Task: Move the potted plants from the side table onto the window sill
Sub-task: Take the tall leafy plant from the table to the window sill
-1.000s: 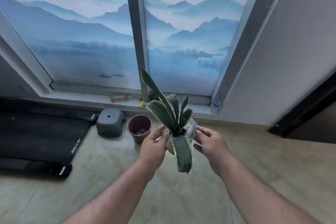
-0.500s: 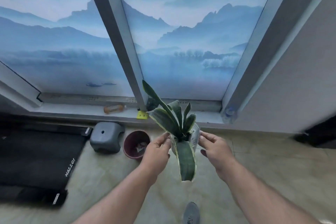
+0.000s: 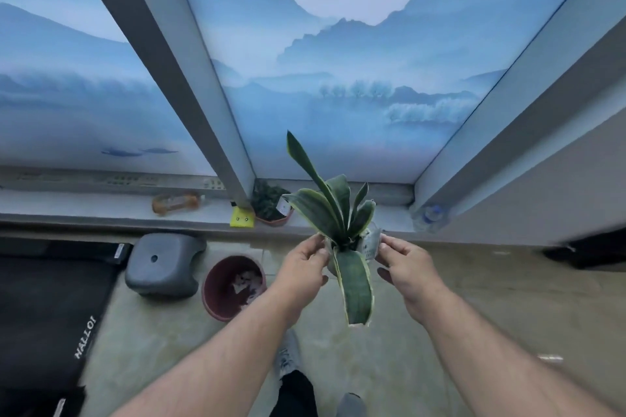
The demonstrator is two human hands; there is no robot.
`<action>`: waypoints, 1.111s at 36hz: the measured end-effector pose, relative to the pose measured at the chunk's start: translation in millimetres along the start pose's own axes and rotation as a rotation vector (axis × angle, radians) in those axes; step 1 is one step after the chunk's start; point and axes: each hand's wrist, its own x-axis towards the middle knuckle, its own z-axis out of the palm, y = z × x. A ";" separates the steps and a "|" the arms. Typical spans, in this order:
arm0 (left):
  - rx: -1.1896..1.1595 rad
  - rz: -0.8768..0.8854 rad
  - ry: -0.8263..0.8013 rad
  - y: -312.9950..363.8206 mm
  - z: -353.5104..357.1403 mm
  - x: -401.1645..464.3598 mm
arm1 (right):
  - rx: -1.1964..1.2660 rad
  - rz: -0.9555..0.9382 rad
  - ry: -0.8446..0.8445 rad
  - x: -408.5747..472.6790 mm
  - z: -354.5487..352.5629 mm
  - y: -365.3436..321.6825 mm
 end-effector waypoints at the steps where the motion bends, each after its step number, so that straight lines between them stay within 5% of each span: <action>1: 0.007 -0.003 -0.024 3.4 -1.9 4.9 | -0.004 0.009 0.017 5.9 3.8 1.1; 12: 0.016 -0.084 -0.028 -28.2 -35.3 199.1 | -0.043 0.047 -0.020 181.2 57.8 16.4; 25: 0.058 -0.181 0.018 -139.8 -37.9 415.7 | -0.062 0.053 -0.080 416.7 85.4 135.0; 40: 0.013 -0.248 0.030 -208.8 -28.7 517.6 | -0.080 0.097 -0.085 525.4 98.5 207.0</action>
